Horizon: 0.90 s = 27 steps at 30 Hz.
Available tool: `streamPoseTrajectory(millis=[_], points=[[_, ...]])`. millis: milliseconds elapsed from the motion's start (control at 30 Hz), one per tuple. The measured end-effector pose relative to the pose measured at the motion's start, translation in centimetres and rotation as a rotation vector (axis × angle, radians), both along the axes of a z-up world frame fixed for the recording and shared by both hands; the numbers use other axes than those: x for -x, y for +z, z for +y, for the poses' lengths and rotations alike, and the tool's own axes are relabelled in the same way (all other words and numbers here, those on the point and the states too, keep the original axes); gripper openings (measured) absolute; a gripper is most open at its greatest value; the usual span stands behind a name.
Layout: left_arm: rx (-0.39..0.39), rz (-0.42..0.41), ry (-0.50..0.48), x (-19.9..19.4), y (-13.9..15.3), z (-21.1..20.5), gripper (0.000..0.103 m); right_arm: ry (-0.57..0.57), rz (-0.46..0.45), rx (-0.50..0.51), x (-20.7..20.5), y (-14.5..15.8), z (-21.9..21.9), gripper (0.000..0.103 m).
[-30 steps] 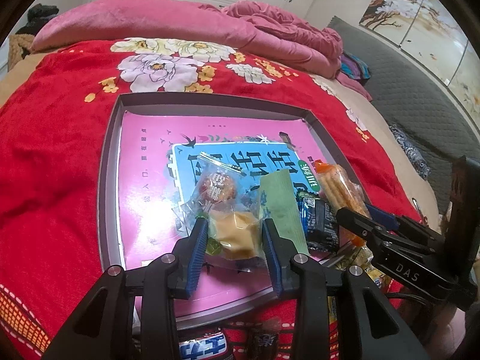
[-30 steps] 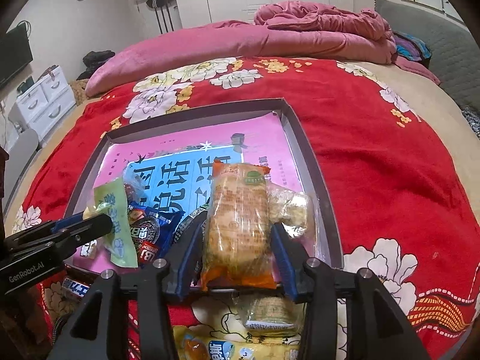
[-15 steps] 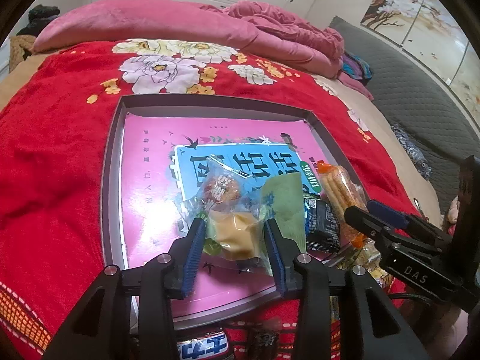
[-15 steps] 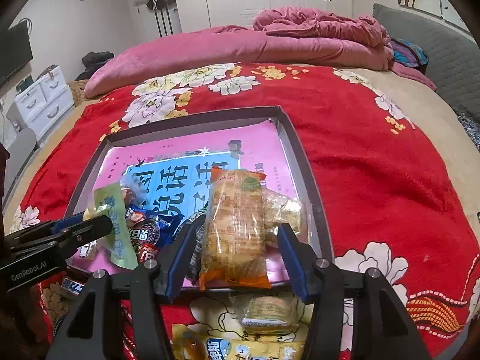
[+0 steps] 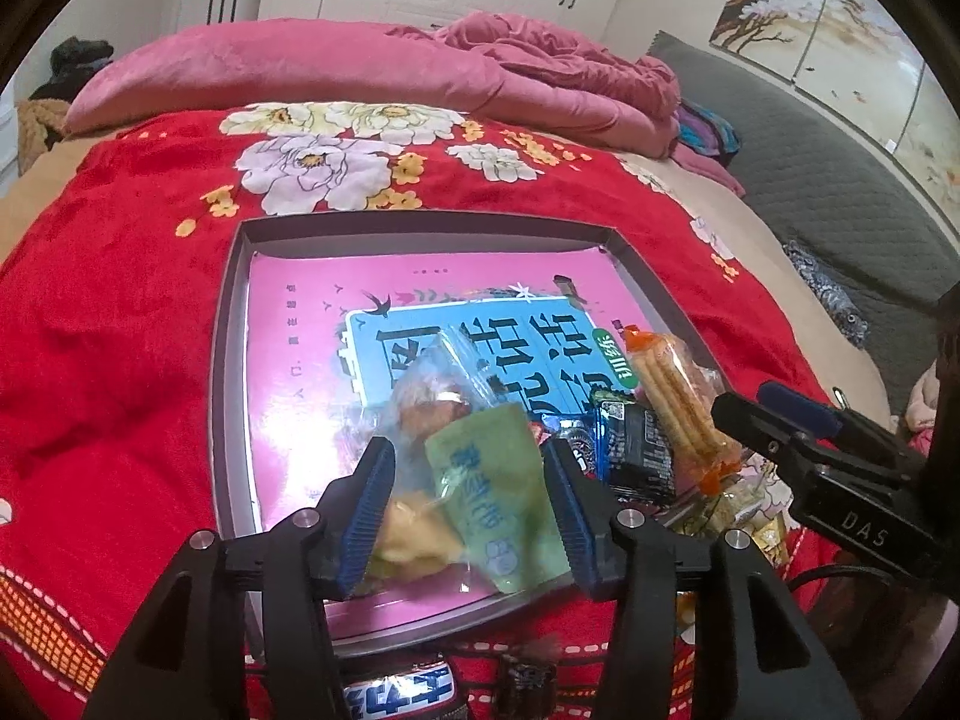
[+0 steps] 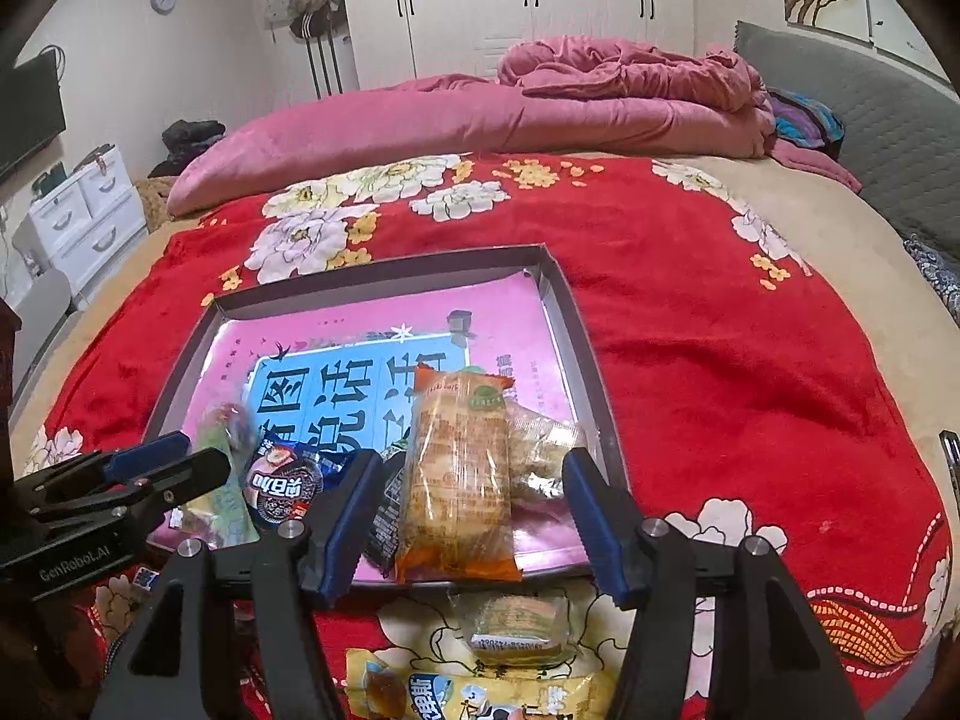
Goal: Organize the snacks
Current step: 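Open left gripper releasing the cake bag while right gripper releases the bread packet, then withdraw both open tools from the tray toward the snacks beside it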
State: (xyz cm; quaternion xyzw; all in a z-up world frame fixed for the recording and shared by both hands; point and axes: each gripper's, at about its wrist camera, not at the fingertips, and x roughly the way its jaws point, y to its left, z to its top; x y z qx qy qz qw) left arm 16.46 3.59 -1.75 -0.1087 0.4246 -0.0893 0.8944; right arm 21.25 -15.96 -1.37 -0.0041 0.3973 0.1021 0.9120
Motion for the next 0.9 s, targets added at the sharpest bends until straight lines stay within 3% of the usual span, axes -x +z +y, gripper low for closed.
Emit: streamPoseTrajectory(millis=[200, 567, 900], points=[[-0.003, -0.014, -0.002, 0.2, 0.3, -0.1, 0.056, -0.003, -0.016, -0.004, 0.3, 0.6, -0.1, 0.062], [0.015, -0.036, 0.022, 0.6, 1.0, 0.5, 0.070, 0.006, -0.059, -0.021, 1.4, 1.9, -0.3, 0.070], [0.007, -0.049, 0.016, 1.1, 1.5, 0.1, 0.073, 0.002, -0.084, -0.042, 2.0, 2.7, -0.7, 0.073]])
